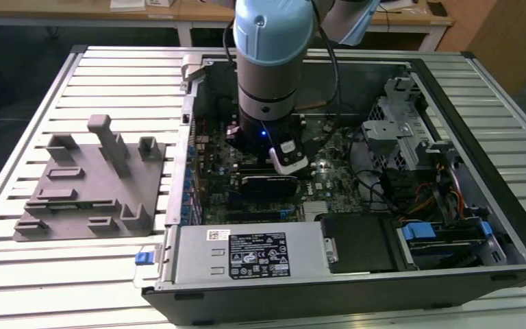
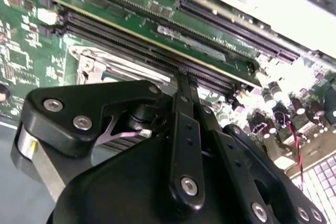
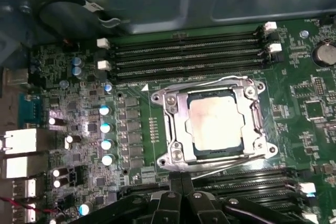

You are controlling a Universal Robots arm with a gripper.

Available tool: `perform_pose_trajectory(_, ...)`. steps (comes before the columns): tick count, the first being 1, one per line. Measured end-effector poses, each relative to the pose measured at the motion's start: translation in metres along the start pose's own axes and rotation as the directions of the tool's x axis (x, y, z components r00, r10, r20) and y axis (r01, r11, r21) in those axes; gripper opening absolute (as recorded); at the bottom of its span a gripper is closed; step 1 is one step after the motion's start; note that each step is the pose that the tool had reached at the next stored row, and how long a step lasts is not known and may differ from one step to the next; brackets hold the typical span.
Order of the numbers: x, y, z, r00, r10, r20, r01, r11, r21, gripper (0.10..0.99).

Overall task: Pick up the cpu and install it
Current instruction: 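Install the second cpu locking lever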

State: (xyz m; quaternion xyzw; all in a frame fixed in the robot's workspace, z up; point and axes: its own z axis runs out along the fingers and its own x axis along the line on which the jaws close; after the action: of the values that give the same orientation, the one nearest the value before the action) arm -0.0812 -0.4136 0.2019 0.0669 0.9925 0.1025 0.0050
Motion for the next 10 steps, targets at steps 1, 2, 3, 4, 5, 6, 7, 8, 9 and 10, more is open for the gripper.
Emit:
perform_pose_trajectory(1,0.0008,-0.0004,0.0005,1.0,0.0,-0.0012,0.0,1.0,-0.009,0.106)
perform_pose_trajectory(2,0.0014,-0.0006,0.001,1.0,0.0,-0.0028,0.0,0.9998,-0.02,0.106)
perform_pose_trajectory(3,0.0019,-0.0008,0.0015,1.0,0.0,-0.004,0.0,0.9996,-0.028,0.106)
perform_pose_trajectory(4,0.0025,-0.001,0.0023,1.0,0.0,-0.0046,0.0,0.9995,-0.033,0.106)
perform_pose_trajectory(5,0.003,-0.0012,0.0034,1.0,0.0,-0.0051,0.0,0.9993,-0.037,0.106)
perform_pose_trajectory(6,0.0035,-0.0015,0.0045,1.0,0.0,-0.0054,0.0,0.9992,-0.04,0.106)
perform_pose_trajectory(7,0.004,-0.0018,0.0055,1.0,0.0,-0.0058,0.0,0.9991,-0.043,0.106)
perform_pose_trajectory(8,0.0048,-0.0022,0.0063,1.0,0.0,-0.0066,0.0,0.9989,-0.047,0.106)
perform_pose_trajectory(9,0.0053,-0.0024,0.0068,1.0,0.0,-0.0075,0.0,0.9986,-0.053,0.106)
perform_pose_trajectory(10,0.0054,-0.0025,0.0073,1.0,0.0,-0.0082,0.0,0.9982,-0.06,0.106)
